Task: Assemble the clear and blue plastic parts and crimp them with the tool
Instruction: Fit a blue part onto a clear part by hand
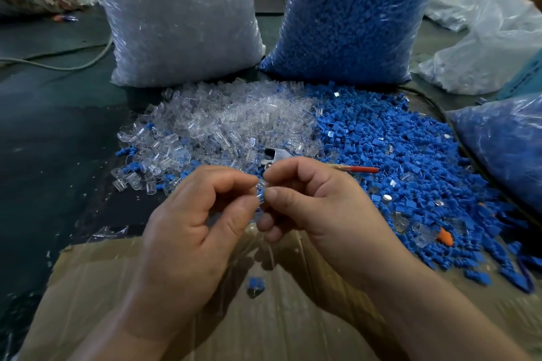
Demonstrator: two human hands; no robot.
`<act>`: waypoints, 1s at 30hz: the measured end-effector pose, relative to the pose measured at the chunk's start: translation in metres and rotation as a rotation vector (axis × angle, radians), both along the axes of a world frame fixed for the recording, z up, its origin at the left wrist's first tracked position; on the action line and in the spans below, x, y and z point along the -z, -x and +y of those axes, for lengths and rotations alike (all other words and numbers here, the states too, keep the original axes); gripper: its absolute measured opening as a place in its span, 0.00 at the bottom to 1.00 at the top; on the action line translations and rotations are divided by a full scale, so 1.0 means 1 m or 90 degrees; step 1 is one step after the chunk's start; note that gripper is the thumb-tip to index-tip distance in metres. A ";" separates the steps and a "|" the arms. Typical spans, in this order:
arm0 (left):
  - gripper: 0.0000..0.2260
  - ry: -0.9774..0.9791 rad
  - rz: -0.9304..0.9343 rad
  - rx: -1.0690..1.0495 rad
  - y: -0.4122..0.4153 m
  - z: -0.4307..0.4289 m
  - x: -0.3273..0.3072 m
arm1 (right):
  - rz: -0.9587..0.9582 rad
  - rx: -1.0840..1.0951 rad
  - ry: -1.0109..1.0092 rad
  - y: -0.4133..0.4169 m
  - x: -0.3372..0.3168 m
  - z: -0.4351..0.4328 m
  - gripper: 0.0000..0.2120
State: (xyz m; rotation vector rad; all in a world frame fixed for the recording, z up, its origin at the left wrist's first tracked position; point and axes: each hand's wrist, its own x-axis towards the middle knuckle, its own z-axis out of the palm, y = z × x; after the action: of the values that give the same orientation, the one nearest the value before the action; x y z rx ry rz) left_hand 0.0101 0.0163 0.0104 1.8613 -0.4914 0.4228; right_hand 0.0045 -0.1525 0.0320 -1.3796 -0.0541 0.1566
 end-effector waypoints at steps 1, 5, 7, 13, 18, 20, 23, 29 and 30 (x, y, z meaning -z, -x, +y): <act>0.07 0.045 0.045 -0.004 0.000 -0.001 0.000 | -0.024 0.016 0.025 0.000 0.000 0.001 0.06; 0.13 0.212 0.237 0.050 -0.001 -0.003 -0.003 | -0.292 0.071 0.363 0.004 0.005 -0.001 0.07; 0.13 0.171 0.282 0.061 -0.002 -0.001 -0.004 | -0.400 0.081 0.463 0.004 0.006 -0.003 0.06; 0.11 0.051 0.293 0.037 -0.003 0.005 -0.003 | -0.517 0.037 0.584 0.004 0.005 -0.003 0.09; 0.13 0.242 0.429 0.131 -0.005 0.005 0.001 | -0.567 0.014 0.655 0.004 0.001 0.000 0.06; 0.10 0.245 0.433 0.140 -0.005 0.005 0.001 | -0.564 0.008 0.676 0.004 0.000 0.000 0.07; 0.10 0.205 0.403 0.095 -0.005 0.004 0.002 | -0.547 -0.010 0.686 0.005 0.000 0.002 0.12; 0.12 0.252 0.412 0.010 -0.008 0.003 0.005 | -0.335 0.070 0.902 -0.008 0.005 -0.018 0.23; 0.14 0.253 0.414 0.007 -0.009 0.003 0.004 | -0.250 0.065 0.981 -0.012 0.006 -0.028 0.27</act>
State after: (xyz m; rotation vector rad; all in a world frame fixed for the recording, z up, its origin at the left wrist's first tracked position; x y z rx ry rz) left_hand 0.0195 0.0197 0.0068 1.4939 0.0289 -0.1015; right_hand 0.0165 -0.1804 0.0258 -2.9314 -0.2177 -0.2363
